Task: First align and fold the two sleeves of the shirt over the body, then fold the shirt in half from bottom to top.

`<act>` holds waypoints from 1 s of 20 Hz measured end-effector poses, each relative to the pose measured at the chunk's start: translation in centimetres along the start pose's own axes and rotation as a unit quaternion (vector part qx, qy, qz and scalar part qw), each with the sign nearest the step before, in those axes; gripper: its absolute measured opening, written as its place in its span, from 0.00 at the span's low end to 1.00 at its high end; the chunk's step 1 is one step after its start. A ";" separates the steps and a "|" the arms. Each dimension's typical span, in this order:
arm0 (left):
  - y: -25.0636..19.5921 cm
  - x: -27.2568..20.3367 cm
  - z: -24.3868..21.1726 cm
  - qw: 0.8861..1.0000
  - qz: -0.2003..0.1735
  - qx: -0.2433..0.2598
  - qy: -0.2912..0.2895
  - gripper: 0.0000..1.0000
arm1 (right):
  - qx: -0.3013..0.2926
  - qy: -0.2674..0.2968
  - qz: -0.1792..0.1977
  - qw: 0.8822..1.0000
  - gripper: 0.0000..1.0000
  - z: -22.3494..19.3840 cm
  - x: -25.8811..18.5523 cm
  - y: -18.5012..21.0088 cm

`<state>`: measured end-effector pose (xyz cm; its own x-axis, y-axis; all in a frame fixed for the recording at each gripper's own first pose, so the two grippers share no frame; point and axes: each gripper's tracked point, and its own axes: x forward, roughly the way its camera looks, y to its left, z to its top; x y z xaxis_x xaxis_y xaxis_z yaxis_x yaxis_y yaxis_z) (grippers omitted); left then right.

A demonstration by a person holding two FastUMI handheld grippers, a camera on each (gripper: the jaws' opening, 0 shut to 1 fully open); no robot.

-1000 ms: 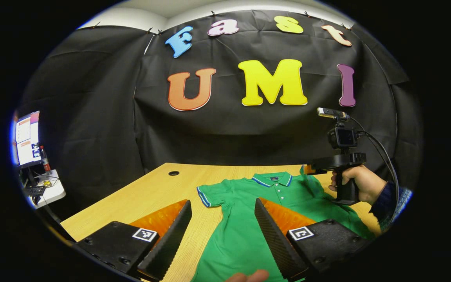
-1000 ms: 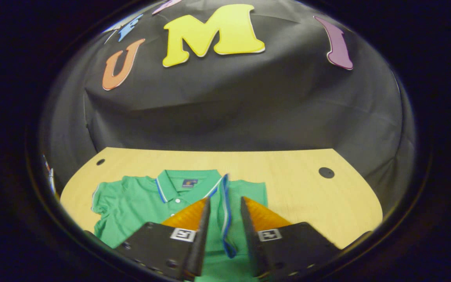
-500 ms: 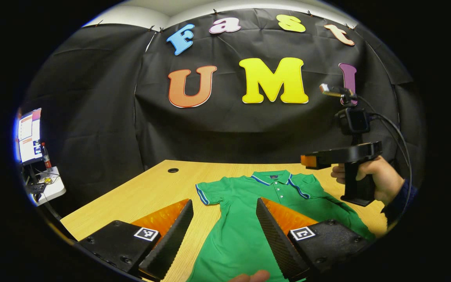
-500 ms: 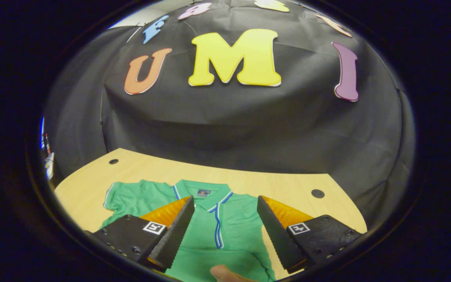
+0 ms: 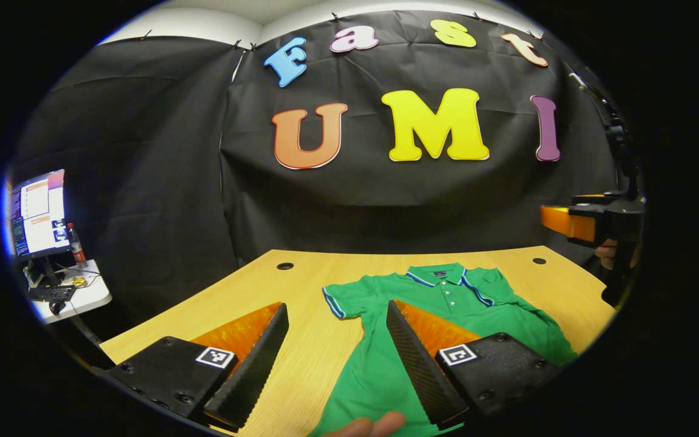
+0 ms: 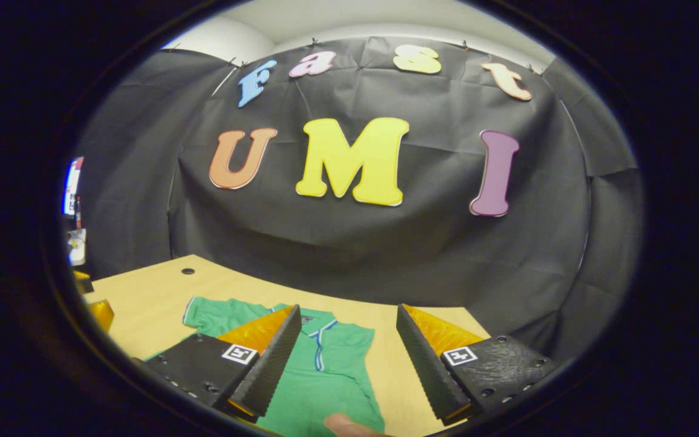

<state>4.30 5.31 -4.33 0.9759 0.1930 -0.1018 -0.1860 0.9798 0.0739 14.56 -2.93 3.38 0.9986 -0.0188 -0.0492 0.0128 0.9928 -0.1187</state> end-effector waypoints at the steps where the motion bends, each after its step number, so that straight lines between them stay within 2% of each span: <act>1: 0.3 -0.2 0.3 1.000 0.003 -0.005 -0.004 1.00 | -0.008 -0.001 0.003 1.000 0.95 -0.4 -1.5 -0.6; 4: 0.2 -0.9 1.2 1.000 -0.003 -0.028 -0.010 1.00 | 0.000 0.003 0.023 1.000 0.95 -2.5 -5.9 -1.7; 6: 0.5 -1.3 1.4 0.999 0.008 -0.039 -0.009 1.00 | 0.004 0.005 0.041 0.999 0.95 -4.1 -8.4 -2.3; 8: 0.6 -0.9 1.9 0.999 0.021 -0.047 -0.017 1.00 | 0.012 0.003 0.043 0.999 0.96 -5.7 -10.3 -3.2; 10: 0.5 0.2 1.5 0.999 0.024 -0.032 0.003 1.00 | 0.023 0.019 0.044 0.999 0.95 -8.0 -11.8 -4.2; 13: 1.1 3.9 2.2 0.999 0.037 -0.028 0.018 1.00 | 0.034 0.033 0.060 0.997 0.95 -9.6 -13.1 -4.6; 17: 2.6 11.6 1.6 0.995 0.062 -0.051 0.059 1.00 | 0.040 0.029 0.089 0.995 0.95 -10.9 -14.3 -4.4; 20: 3.4 17.5 0.3 0.993 0.073 -0.019 0.093 1.00 | 0.050 0.049 0.125 0.990 0.95 -12.5 -14.9 -3.1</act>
<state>20.79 12.00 -5.54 0.9007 0.3362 -0.2750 -0.3316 0.9412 0.0647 -1.01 -7.20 -7.92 0.9616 0.2217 -0.1619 -0.2233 0.9747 0.0085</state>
